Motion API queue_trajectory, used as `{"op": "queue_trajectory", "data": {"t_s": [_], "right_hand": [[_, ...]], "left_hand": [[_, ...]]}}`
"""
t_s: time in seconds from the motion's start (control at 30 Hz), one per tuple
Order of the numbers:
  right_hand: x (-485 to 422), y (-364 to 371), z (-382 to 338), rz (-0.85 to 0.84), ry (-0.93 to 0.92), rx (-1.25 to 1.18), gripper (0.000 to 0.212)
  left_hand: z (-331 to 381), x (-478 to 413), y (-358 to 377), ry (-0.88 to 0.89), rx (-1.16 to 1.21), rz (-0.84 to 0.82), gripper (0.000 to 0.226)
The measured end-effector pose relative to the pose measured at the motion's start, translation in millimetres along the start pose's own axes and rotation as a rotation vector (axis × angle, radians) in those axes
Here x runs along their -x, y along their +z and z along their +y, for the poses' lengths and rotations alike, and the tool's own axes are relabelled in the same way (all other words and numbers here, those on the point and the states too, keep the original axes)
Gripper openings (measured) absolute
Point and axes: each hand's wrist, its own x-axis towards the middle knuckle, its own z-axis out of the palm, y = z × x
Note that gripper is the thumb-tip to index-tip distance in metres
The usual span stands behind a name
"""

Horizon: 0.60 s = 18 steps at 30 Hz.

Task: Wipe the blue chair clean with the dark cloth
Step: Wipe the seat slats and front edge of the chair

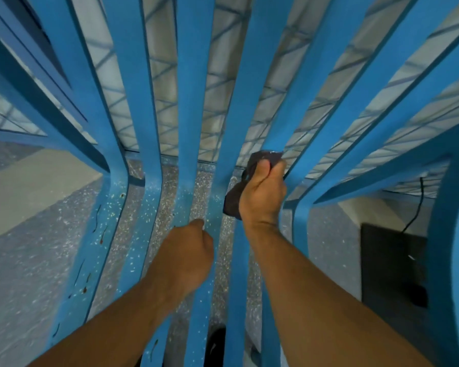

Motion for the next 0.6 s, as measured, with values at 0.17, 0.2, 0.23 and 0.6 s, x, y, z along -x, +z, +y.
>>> {"op": "queue_trajectory", "data": {"t_s": [0.17,0.2,0.23,0.6], "right_hand": [[30,0,29,-0.245,0.232,0.174,0.041],[33,-3,29,-0.282,0.263,0.204,0.043],[36,-4,31,-0.317,0.298,0.227,0.045],[130,-51,40,-0.393,0.437,0.386,0.040]], "left_hand": [[0,6,-2,0.019,0.041,0.059,0.040],[-1,6,-3,0.010,0.052,0.062,0.041],[-3,8,-4,-0.001,0.059,0.066,0.042],[-13,49,-14,0.030,0.064,0.128,0.040]]}}
